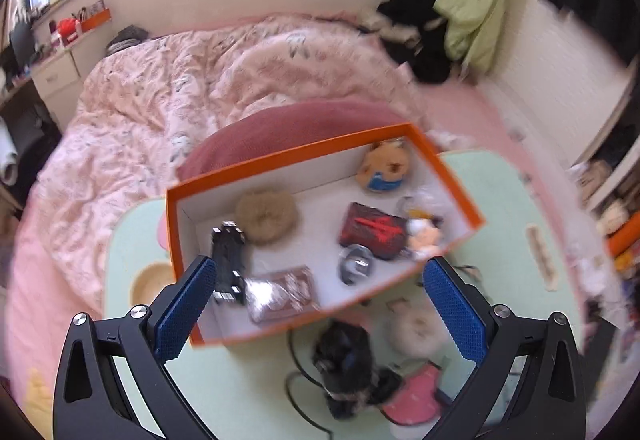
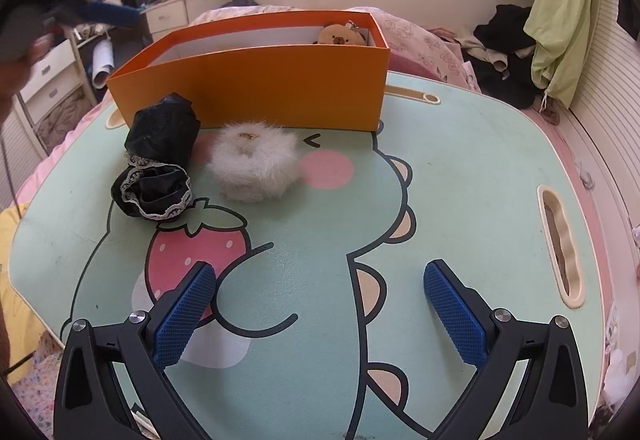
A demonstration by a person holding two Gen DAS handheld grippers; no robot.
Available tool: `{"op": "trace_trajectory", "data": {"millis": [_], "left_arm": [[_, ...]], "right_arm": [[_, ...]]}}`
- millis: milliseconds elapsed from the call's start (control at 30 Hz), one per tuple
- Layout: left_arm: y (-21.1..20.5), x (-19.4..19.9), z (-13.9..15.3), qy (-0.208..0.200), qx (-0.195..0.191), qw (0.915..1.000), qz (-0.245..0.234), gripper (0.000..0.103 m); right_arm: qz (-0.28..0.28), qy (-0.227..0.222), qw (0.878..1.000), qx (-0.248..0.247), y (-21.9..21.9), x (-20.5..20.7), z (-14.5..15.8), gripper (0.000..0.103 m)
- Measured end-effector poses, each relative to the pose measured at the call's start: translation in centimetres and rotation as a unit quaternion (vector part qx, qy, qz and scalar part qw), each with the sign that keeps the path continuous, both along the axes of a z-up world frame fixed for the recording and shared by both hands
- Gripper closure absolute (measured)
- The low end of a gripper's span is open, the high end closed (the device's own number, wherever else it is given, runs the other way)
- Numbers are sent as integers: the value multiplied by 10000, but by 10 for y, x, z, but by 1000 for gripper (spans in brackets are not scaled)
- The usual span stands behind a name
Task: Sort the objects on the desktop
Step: 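Move the left tool over the orange box toward the red-symbol pouch, then grasp the black pouch with red symbol using the left tool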
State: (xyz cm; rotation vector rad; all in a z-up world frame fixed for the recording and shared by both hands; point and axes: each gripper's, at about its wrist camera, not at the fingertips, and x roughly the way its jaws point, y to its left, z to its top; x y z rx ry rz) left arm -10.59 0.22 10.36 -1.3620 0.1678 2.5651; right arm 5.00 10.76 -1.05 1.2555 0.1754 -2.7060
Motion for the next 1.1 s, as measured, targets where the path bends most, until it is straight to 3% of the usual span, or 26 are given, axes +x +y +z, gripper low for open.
{"op": "trace_trajectory", "data": {"millis": [100,200,300,500,633,667,700,767,867,967,1100], "left_arm": [[26,-22,-16,-103,-552,9982,-206,0],[40,-39,-37,-676,-418,9957,-469,0],[44,-52,-55,-940,-531,9930,-472,0],[21,-66,-57,-911,-416,9950,-35,0],[10,-73,-56,-606,-1252,9895,392,0],[7,-73,-55,-616,-1259,9890,483,0],[3,-72,-52,-657,-1019,9906,636,0],[-4,-67,-41,-776,-172,9953,560,0],[-2,-65,-34,-1214,895,9877,413,0],[12,-68,-44,-2173,1399,9646,526,0],[21,-75,-57,-2955,1997,9305,834,0]], "right_arm": [[4,1,10000,-5,0,0,0,0],[13,3,10000,-7,0,0,1,0],[25,0,10000,-8,-1,0,2,0],[11,2,10000,-23,1,-1,3,0],[23,3,10000,-26,1,-1,3,0],[25,2,10000,-27,1,-1,3,0],[27,3,10000,-26,1,-1,3,0],[29,4,10000,-26,1,-1,3,0],[42,3,10000,-23,1,-1,2,0],[42,3,10000,-31,2,-1,3,0],[52,6,10000,-26,2,-1,3,0]]}}
